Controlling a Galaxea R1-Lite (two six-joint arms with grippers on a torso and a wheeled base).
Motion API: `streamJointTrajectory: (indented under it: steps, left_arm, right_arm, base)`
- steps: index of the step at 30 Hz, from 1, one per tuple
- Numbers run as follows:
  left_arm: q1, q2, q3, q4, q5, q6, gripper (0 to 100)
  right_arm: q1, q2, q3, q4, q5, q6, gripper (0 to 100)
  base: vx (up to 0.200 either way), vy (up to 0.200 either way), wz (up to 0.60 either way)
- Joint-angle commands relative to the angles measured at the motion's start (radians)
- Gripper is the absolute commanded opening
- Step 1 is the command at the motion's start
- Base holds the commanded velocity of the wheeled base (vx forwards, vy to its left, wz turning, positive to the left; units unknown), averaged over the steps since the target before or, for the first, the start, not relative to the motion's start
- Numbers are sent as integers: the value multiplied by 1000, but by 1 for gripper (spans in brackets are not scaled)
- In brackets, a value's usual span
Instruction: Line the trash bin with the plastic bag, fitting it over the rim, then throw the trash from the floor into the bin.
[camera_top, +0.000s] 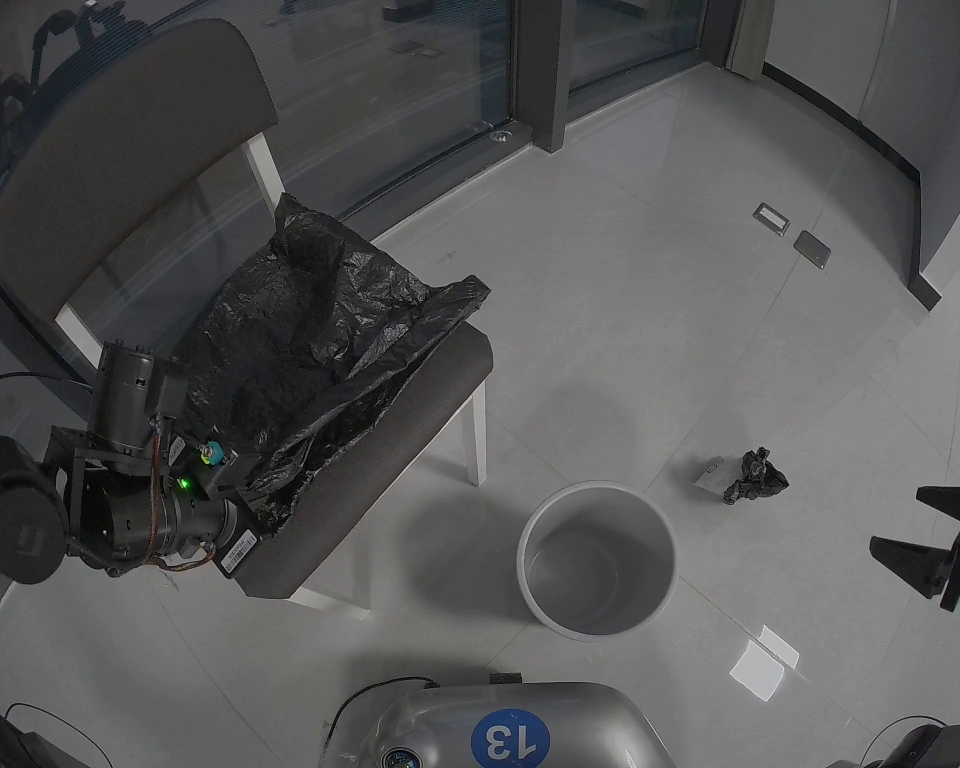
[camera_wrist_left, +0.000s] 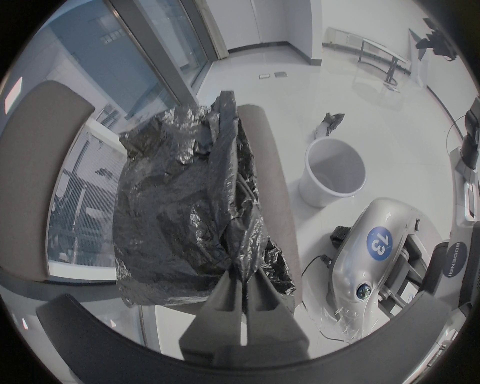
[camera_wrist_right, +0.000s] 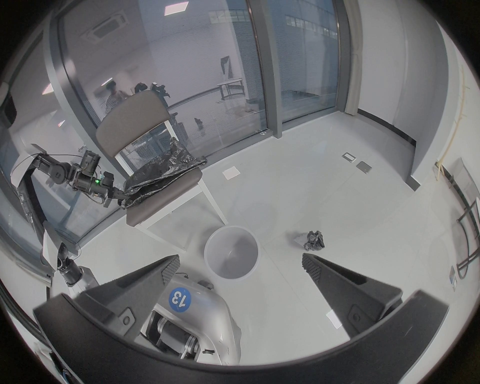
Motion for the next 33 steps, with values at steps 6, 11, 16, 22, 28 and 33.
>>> streamJointTrajectory:
  steps: [6,11,16,22,28,33]
  left_arm:
    - [-108,-117,-91,-9,-57,-7,0]
    - [-180,-118,-208,-6,-83,-10,0]
    - [-251,-100,-303,-3,-92,-10,0]
    - [-343,-75,-426,0,-100,-24,0]
    - [-398,-63,-501,3,-138,-25,0]
    - [-426,-60,-535,5,-172,-25,0]
  right_arm:
    - [13,274,-1,-221,34,-39,100]
    - [51,342,-4,-281,48,-57,100]
    - [62,379,-9,-314,48,-100,100]
    - [62,411,-26,-337,54,-126,100]
    - [62,422,-34,-347,64,-149,100]
    - [65,460,-75,-368,85,-179,100]
  base:
    - [0,0,0]
    - [0,0,0]
    - [0,0,0]
    - [0,0,0]
    - [0,0,0]
    - [0,0,0]
